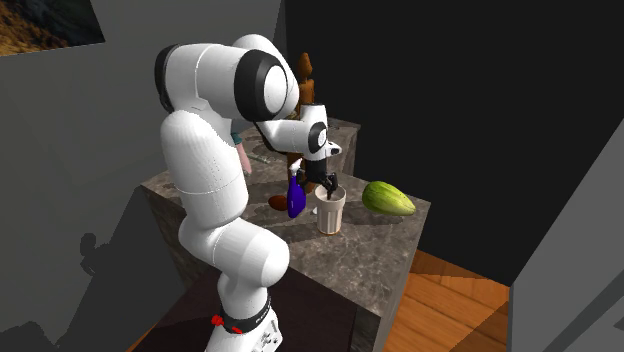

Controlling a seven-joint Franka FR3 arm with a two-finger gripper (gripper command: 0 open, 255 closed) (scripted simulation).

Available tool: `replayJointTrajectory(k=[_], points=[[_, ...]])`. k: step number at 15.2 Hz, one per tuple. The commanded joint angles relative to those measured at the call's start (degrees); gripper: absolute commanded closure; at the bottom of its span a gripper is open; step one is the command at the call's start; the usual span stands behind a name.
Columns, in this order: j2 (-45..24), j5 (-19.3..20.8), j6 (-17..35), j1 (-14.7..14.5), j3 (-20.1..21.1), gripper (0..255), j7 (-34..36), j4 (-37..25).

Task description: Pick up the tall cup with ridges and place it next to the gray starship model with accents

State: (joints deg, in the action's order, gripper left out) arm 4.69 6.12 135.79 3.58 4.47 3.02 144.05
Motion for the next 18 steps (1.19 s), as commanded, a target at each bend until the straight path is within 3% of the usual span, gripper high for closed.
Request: replayJointTrajectory(k=[1,10,18], points=[[0.0,0.0,0.0,0.0,0.0,255,0.0,0.0],[0.0,0.0,0.0,0.0,0.0,255,0.0,0.0],[4.6,-1.1,-6.7,-0.2,0.0,255,-1.1,-2.2]])
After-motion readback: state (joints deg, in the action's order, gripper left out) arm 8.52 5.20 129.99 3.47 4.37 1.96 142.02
